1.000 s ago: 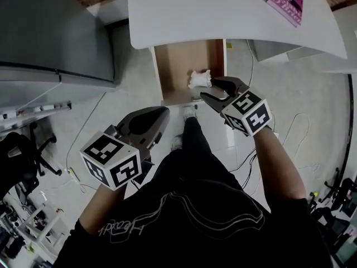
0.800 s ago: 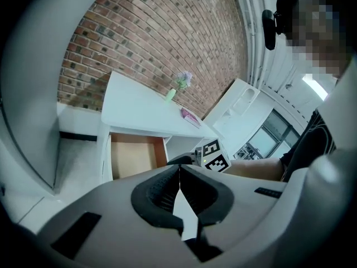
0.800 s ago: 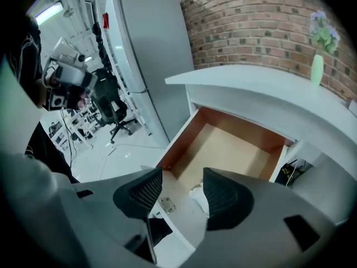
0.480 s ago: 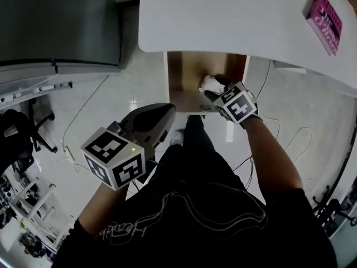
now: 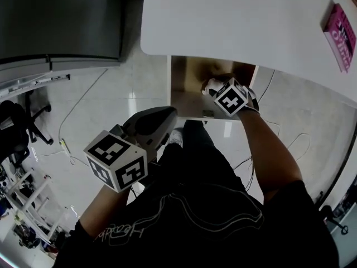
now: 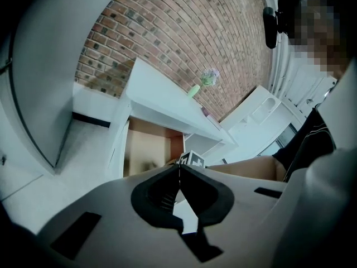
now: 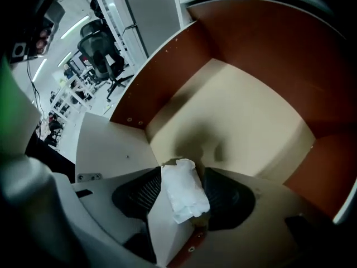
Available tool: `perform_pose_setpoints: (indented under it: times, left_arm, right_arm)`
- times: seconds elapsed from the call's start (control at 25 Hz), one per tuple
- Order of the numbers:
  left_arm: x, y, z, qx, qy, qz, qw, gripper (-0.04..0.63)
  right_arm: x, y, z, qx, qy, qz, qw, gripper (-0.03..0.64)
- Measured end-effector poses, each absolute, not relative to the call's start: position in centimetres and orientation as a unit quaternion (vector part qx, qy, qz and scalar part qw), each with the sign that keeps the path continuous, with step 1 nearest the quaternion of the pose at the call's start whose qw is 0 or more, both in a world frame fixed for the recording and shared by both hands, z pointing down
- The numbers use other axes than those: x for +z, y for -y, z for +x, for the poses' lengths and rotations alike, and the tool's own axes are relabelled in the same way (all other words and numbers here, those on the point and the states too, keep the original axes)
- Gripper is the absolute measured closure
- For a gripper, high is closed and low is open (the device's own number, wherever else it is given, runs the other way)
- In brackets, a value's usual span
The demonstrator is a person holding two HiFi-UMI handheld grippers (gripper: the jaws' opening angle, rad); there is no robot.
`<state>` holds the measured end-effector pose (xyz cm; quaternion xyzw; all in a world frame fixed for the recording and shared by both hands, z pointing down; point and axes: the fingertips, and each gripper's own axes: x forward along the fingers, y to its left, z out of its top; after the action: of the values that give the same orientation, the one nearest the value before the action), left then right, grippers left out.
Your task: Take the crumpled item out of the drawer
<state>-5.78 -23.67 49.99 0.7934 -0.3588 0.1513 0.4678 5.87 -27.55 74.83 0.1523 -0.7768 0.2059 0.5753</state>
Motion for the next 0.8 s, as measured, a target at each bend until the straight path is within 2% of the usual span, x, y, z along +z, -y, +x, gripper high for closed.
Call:
perform_pose_setpoints:
  times: [0.36, 0.44, 0.8]
  left_arm:
    - [51.3, 23.3, -7.3, 0.154, 0.369, 0.784, 0.475, 0.572]
    - [51.8, 23.2, -7.6, 0.154, 0.371, 0.783, 0.475, 0.572]
    - [52.9, 23.0, -8.2, 0.154, 0.373, 0.779, 0.48, 0.572]
  right_arm:
    - [77.9, 27.7, 6.0, 0.2, 0.754, 0.145, 0.609, 0.392]
    - [78.3, 27.7, 6.0, 0.199, 0.752, 0.148, 0.611, 0.429]
    - [78.3, 27.4, 6.2, 0.203, 0.748, 0.151, 0.613, 0.51]
